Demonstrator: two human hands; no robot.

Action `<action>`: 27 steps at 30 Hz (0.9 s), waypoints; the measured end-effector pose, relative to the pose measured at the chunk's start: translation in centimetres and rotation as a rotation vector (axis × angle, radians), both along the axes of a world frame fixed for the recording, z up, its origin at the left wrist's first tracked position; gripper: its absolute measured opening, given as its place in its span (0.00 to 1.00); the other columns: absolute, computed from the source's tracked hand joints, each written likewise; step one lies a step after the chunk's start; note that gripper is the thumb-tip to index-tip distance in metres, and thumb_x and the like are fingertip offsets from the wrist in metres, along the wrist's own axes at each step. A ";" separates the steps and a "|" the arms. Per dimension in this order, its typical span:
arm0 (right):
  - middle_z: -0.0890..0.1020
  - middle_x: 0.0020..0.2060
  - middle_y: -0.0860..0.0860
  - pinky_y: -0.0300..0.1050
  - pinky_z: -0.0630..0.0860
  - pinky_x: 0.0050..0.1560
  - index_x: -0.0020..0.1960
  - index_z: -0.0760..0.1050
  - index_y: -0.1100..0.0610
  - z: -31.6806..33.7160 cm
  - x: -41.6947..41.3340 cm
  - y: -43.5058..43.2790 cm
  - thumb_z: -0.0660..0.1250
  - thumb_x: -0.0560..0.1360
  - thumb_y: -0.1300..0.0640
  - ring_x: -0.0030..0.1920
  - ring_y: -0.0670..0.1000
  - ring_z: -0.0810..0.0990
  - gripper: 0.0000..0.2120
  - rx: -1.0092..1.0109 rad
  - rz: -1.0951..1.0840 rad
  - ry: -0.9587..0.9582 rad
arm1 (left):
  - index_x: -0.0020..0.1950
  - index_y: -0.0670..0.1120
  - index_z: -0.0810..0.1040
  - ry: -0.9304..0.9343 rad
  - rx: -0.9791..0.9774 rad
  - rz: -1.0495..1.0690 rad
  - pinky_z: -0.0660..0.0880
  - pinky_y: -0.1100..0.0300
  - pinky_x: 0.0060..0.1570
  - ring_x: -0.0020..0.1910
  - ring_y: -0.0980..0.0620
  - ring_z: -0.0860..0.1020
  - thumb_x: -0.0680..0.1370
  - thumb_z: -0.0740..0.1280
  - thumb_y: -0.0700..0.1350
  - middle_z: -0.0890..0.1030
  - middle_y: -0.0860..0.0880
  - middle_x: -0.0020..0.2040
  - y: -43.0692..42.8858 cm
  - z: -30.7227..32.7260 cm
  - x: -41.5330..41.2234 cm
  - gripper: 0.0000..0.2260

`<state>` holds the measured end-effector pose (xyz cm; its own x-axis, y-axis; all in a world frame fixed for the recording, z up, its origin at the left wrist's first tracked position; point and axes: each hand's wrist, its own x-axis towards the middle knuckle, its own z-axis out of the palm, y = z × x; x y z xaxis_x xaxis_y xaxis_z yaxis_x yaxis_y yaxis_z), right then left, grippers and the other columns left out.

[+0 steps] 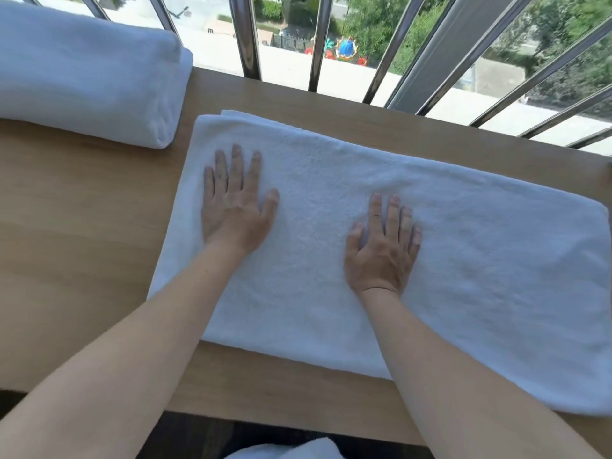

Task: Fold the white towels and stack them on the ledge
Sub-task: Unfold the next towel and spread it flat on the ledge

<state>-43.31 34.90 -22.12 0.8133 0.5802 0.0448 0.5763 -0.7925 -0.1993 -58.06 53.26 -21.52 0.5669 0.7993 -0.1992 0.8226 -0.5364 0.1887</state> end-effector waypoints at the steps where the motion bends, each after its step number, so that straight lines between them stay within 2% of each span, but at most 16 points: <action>1: 0.61 0.79 0.52 0.58 0.49 0.78 0.79 0.61 0.48 0.0 0.0 0.0 0.51 0.79 0.44 0.79 0.55 0.57 0.29 -0.003 -0.001 0.003 | 0.82 0.52 0.44 -0.026 -0.008 -0.047 0.36 0.48 0.77 0.80 0.45 0.39 0.81 0.45 0.62 0.41 0.47 0.82 -2.2 0.2 -0.3 0.32; 4: 0.60 0.79 0.52 0.57 0.48 0.78 0.79 0.61 0.48 0.1 0.0 0.1 0.52 0.79 0.45 0.79 0.55 0.56 0.29 0.002 -0.005 0.016 | 0.82 0.51 0.48 -0.083 -0.051 -0.199 0.42 0.45 0.78 0.81 0.44 0.43 0.81 0.49 0.62 0.46 0.47 0.82 -9.5 0.4 -1.9 0.32; 7: 0.59 0.79 0.51 0.56 0.47 0.78 0.80 0.60 0.48 0.1 0.0 -0.1 0.53 0.80 0.45 0.79 0.55 0.55 0.28 -0.001 -0.006 0.031 | 0.82 0.53 0.46 -0.038 -0.038 -0.269 0.43 0.46 0.78 0.81 0.47 0.42 0.81 0.49 0.63 0.45 0.50 0.82 -13.3 0.0 -4.9 0.32; 13: 0.58 0.80 0.51 0.55 0.45 0.78 0.80 0.57 0.47 0.2 -0.1 -0.2 0.53 0.80 0.47 0.80 0.54 0.53 0.28 -0.001 0.001 0.054 | 0.80 0.60 0.35 0.076 -0.031 -0.006 0.37 0.51 0.78 0.79 0.52 0.34 0.79 0.42 0.67 0.35 0.55 0.81 -7.6 0.0 -11.0 0.32; 18: 0.56 0.80 0.51 0.56 0.44 0.78 0.81 0.54 0.48 0.6 -0.3 -0.2 0.53 0.81 0.48 0.80 0.54 0.51 0.28 -0.025 0.014 0.073 | 0.80 0.56 0.34 0.085 -0.008 0.093 0.36 0.49 0.78 0.79 0.48 0.34 0.79 0.40 0.65 0.34 0.51 0.81 -6.8 0.5 -10.9 0.32; 23: 0.49 0.81 0.50 0.55 0.40 0.78 0.82 0.48 0.47 0.8 0.0 -0.4 0.49 0.83 0.46 0.80 0.52 0.45 0.28 -0.089 0.063 0.131 | 0.82 0.54 0.40 -0.004 -0.024 -0.199 0.36 0.46 0.77 0.79 0.46 0.34 0.80 0.42 0.64 0.37 0.48 0.82 -10.8 0.6 -6.3 0.32; 27: 0.52 0.81 0.51 0.50 0.37 0.78 0.81 0.52 0.50 1.3 0.5 -2.1 0.53 0.84 0.51 0.81 0.51 0.46 0.27 -0.016 0.152 0.225 | 0.82 0.51 0.41 -0.067 -0.032 -0.292 0.36 0.46 0.77 0.80 0.45 0.36 0.81 0.44 0.64 0.39 0.47 0.82 -13.6 0.3 -1.1 0.33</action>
